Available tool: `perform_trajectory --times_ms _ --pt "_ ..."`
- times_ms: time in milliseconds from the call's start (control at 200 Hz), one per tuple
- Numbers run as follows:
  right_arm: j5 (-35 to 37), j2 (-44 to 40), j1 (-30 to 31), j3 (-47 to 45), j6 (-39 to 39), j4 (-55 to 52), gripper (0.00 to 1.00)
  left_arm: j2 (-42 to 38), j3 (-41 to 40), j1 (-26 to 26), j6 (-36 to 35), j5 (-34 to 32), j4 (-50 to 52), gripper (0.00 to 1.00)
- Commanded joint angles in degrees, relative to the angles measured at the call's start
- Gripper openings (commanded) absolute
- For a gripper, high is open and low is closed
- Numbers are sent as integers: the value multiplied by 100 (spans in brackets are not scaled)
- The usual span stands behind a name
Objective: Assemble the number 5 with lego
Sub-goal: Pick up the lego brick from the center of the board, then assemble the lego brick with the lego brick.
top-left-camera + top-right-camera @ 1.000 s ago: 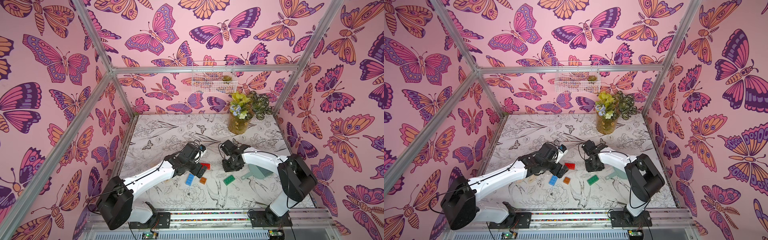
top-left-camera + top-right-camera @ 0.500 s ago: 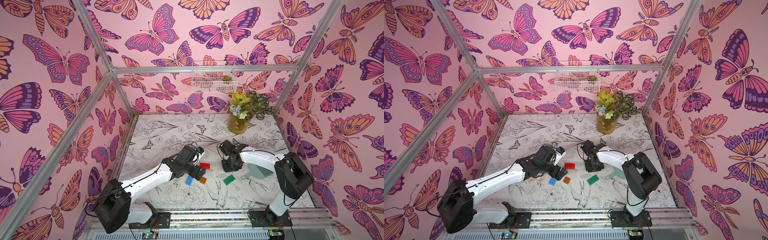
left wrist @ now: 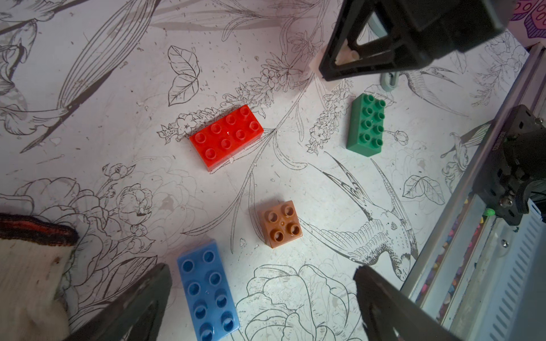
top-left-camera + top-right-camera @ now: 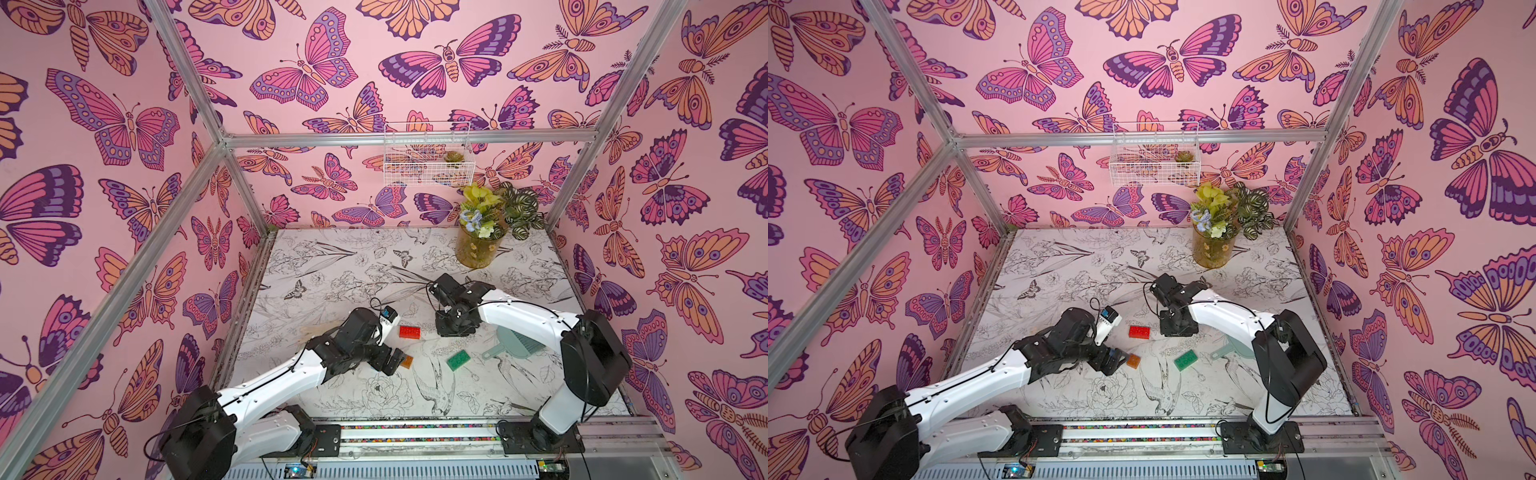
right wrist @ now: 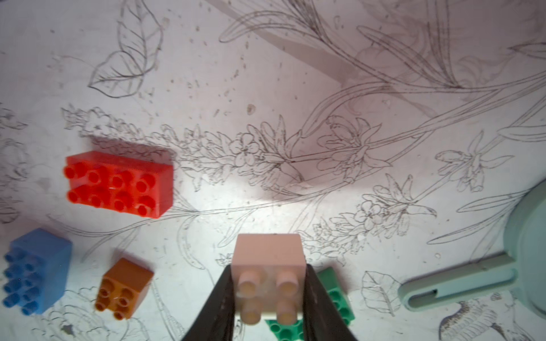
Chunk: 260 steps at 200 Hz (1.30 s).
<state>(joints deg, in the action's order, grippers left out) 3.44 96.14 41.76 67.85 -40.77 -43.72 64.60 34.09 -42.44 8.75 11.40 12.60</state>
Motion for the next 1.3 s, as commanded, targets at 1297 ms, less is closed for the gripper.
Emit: perform_trajectory --times_ms 1297 --pt "196 1644 781 1498 -1249 262 16 -641 -923 -204 294 -472 -618 100"
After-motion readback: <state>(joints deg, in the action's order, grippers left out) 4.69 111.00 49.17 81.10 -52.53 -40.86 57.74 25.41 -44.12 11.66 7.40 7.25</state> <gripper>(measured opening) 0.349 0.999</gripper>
